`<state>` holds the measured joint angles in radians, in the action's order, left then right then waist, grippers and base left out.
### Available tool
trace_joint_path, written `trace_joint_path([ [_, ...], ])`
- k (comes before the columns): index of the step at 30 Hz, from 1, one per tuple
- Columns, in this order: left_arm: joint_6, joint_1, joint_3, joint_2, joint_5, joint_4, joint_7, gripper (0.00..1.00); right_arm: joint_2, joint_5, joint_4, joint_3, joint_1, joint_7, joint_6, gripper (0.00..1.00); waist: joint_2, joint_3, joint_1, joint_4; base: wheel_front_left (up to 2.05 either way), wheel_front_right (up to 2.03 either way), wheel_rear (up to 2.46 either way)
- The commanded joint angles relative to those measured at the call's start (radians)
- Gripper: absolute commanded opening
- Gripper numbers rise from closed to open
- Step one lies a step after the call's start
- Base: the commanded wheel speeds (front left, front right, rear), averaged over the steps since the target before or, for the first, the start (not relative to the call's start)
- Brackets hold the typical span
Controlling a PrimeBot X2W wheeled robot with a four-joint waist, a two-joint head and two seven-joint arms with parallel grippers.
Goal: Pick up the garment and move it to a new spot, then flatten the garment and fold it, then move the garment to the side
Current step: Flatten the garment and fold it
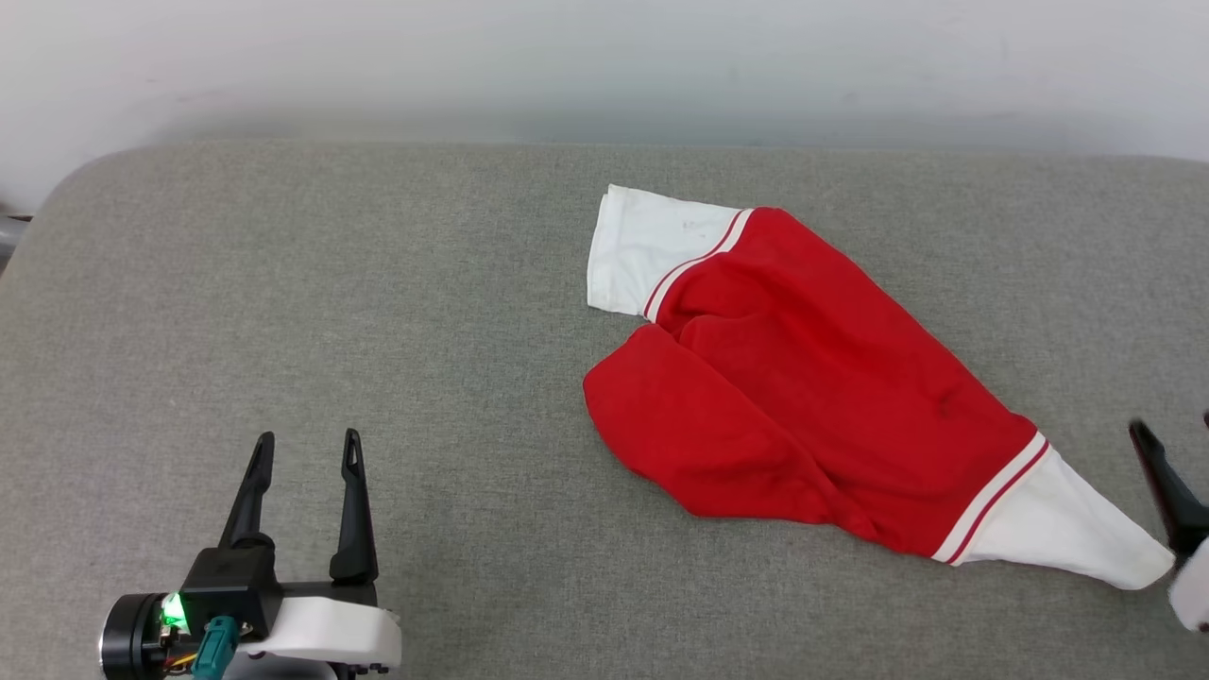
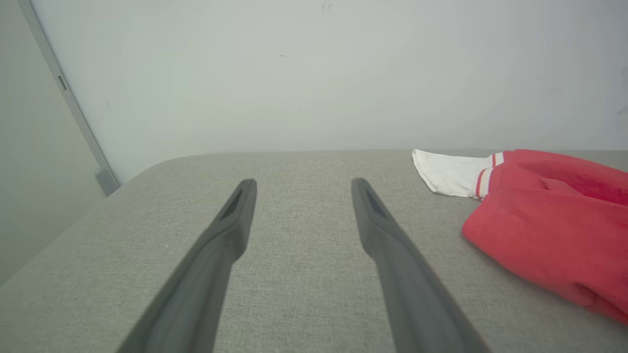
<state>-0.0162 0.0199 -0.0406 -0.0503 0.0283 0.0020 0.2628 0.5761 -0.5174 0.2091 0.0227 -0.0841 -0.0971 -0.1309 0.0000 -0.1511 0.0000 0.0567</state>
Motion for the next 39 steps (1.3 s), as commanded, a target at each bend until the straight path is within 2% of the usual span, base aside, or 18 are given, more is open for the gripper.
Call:
trace_joint_path([
  [1, 0.004, 0.011, -0.004, 0.000, -0.006, -0.004, 0.003, 1.00, -0.052, 0.048, -0.032, -0.034, -0.009, 0.045, 0.000, 1.00, 0.0000, 0.007, 0.0000, -0.004, 0.00, 0.00, 0.00],
  [5, 0.012, 0.008, -0.005, -0.005, -0.010, -0.011, 0.003, 1.00, -0.194, 0.179, -0.139, -0.120, 0.005, 0.164, 0.001, 1.00, 0.0000, 0.017, 0.0000, -0.009, 0.00, 0.00, 0.00],
  [9, 0.030, -0.016, -0.008, -0.022, -0.012, -0.020, 0.003, 1.00, -0.317, 0.264, -0.222, -0.151, 0.032, 0.245, 0.001, 1.00, 0.0000, 0.019, 0.0000, -0.018, 0.00, 0.00, 0.00],
  [12, 0.053, -0.052, -0.011, -0.045, -0.009, -0.020, 0.003, 1.00, -0.385, 0.311, -0.259, -0.150, 0.051, 0.274, 0.001, 1.00, 0.0000, 0.014, 0.0000, -0.028, 0.00, 0.00, 0.00],
  [15, 0.084, -0.108, -0.008, -0.078, 0.000, -0.009, 0.003, 1.00, -0.427, 0.353, -0.275, -0.138, 0.067, 0.291, 0.001, 1.00, 0.0000, 0.004, 0.0000, -0.040, 0.00, 0.00, 0.00],
  [19, 0.125, -0.227, 0.017, -0.143, 0.024, 0.023, 0.003, 1.00, -0.446, 0.381, -0.264, -0.122, 0.057, 0.298, 0.001, 1.00, 0.0000, -0.022, 0.0000, -0.060, 0.00, 0.00, 0.00],
  [22, 0.140, -0.333, 0.060, -0.211, 0.057, 0.083, 0.000, 1.00, -0.454, 0.387, -0.252, -0.109, 0.031, 0.302, 0.001, 1.00, 0.0000, -0.049, 0.0000, -0.081, 0.00, 0.00, 0.00],
  [24, 0.145, -0.418, 0.098, -0.253, 0.107, 0.118, -0.039, 1.00, -0.458, 0.386, -0.248, -0.098, 0.016, 0.306, 0.001, 1.00, 0.0000, -0.072, 0.0000, -0.098, 0.00, 0.00, 0.00],
  [32, 0.145, -0.744, 0.346, -0.466, 0.398, 0.181, -0.323, 1.00, -0.475, 0.403, -0.223, -0.062, -0.053, 0.335, 0.001, 1.00, 0.0000, -0.181, 0.0000, -0.176, 0.00, 0.00, 0.00],
  [38, 0.145, -0.943, 0.491, -0.554, 0.604, 0.247, -0.612, 1.00, -0.491, 0.418, -0.215, -0.048, -0.092, 0.355, 0.001, 1.00, 0.0000, -0.255, 0.0000, -0.234, 0.00, 0.00, 0.00],
  [39, 0.145, -0.943, 0.491, -0.554, 0.604, 0.247, -0.612, 1.00, -0.491, 0.418, -0.215, -0.048, -0.092, 0.355, 0.001, 1.00, 0.0000, -0.255, 0.0000, -0.234, 0.00, 0.00, 0.00],
])
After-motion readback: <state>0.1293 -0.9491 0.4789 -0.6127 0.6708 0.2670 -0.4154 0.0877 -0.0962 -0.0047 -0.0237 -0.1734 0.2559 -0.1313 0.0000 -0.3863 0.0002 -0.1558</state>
